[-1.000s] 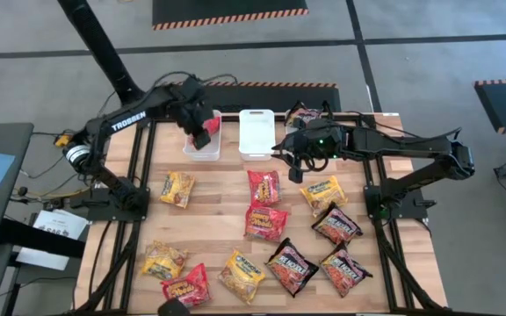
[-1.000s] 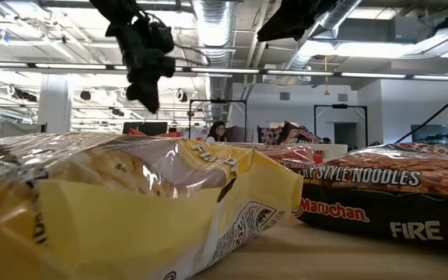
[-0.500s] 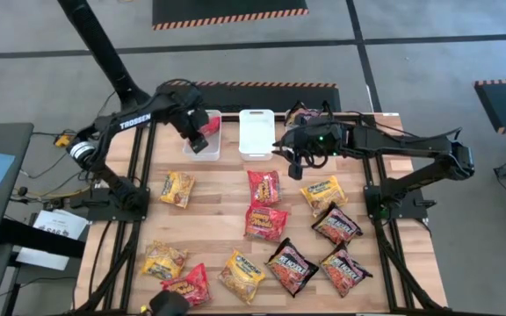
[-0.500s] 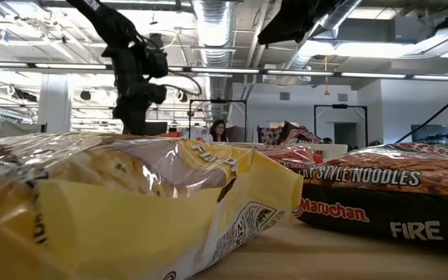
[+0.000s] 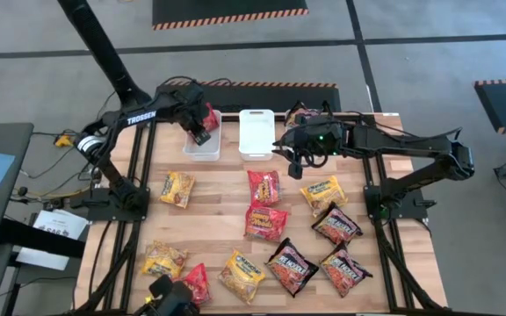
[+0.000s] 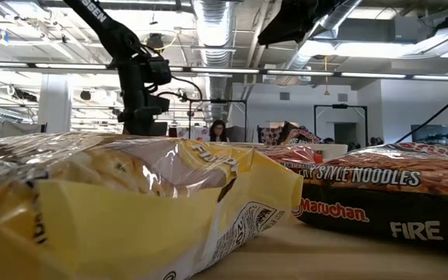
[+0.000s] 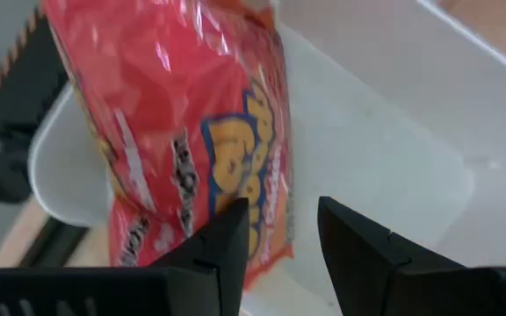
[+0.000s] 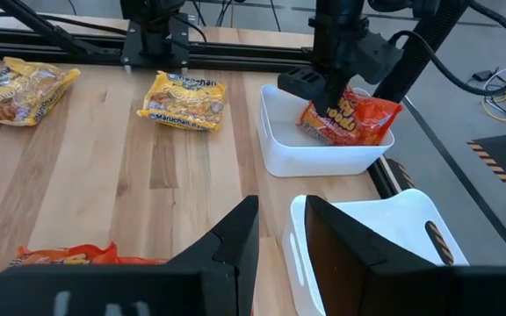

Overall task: Sort Maruchan noodles
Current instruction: Put the orange noodle pack into the left white bin, then put the yellow noodle pack into the middle white bin

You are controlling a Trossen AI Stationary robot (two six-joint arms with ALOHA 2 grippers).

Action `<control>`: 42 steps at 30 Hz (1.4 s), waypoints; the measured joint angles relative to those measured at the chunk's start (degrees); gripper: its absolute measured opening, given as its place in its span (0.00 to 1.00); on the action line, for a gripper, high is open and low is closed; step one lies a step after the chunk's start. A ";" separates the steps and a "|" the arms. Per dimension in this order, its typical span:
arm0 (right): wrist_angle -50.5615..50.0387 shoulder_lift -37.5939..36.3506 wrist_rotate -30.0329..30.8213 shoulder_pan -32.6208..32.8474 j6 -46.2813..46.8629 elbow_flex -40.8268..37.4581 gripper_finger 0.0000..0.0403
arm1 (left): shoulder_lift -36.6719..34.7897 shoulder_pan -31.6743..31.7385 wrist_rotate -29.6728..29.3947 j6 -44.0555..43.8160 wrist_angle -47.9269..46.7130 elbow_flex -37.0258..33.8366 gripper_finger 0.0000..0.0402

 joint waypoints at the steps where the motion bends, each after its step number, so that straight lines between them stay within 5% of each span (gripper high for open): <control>1: 0.02 0.01 0.01 -0.02 0.00 0.00 0.30 | 0.16 0.18 -0.06 0.27 0.16 0.00 0.31; 10: 0.02 0.00 0.00 -0.04 -0.28 0.00 0.30 | 0.79 0.55 3.23 1.12 -0.95 1.27 0.27; 21: -0.27 0.00 0.00 0.14 4.24 0.00 0.30 | 0.79 -0.09 5.33 0.36 -11.23 13.28 0.27; 31: -12.69 0.00 0.00 2.81 11.15 0.00 0.43 | 0.73 -4.29 25.54 -1.00 -26.54 22.46 0.27; 36: -23.01 0.00 -0.03 4.06 13.07 0.00 0.52 | 0.71 -8.01 30.38 -0.38 -29.19 23.39 0.27; 42: -34.85 0.00 -0.03 4.67 27.13 0.00 0.56 | 0.71 -12.39 35.10 1.03 -31.52 23.37 0.27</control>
